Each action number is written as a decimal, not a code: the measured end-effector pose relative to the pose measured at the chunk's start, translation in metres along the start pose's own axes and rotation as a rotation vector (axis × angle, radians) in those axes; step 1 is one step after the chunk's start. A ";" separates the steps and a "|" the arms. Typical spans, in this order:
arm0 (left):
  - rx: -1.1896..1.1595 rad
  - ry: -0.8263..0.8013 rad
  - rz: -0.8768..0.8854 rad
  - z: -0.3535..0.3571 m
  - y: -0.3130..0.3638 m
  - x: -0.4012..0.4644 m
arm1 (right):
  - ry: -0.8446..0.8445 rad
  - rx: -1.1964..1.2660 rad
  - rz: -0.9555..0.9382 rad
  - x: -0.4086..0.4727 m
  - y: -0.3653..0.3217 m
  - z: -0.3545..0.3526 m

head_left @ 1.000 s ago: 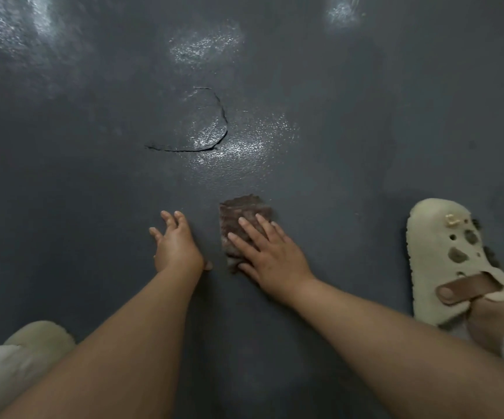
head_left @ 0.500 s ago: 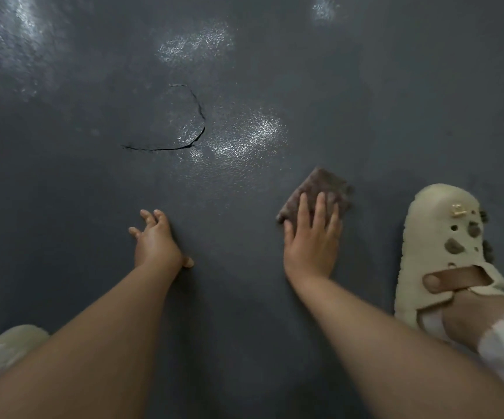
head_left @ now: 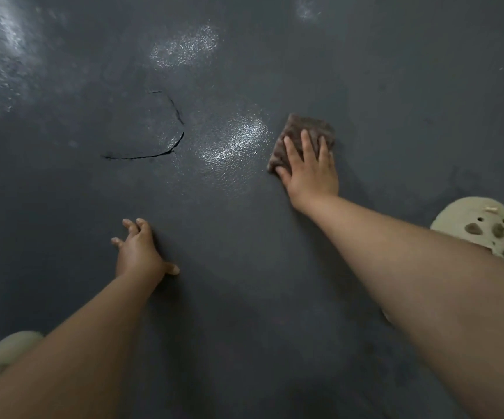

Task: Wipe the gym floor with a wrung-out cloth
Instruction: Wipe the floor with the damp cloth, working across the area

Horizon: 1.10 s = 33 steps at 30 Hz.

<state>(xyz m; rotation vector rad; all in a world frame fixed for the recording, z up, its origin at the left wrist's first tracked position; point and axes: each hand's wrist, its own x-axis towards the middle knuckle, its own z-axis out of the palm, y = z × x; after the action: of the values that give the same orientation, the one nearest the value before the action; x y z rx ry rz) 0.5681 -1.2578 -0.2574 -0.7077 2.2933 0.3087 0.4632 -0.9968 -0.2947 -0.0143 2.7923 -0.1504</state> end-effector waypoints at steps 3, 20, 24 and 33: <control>0.010 0.005 -0.004 0.000 0.001 0.000 | -0.014 0.009 0.014 0.019 0.017 -0.011; 0.119 -0.004 0.307 0.018 0.079 -0.085 | -0.278 0.186 0.229 -0.115 0.040 -0.012; 0.114 0.042 0.388 0.017 0.099 -0.130 | -0.357 0.166 0.144 -0.125 0.050 -0.043; 0.135 0.194 0.432 -0.003 0.094 -0.224 | -0.219 0.296 0.084 -0.183 0.038 -0.082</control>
<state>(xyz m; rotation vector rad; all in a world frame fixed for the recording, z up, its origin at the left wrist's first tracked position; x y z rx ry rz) 0.6476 -1.0921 -0.0986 -0.1730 2.6141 0.2878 0.6082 -0.9452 -0.1605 0.1490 2.5218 -0.5072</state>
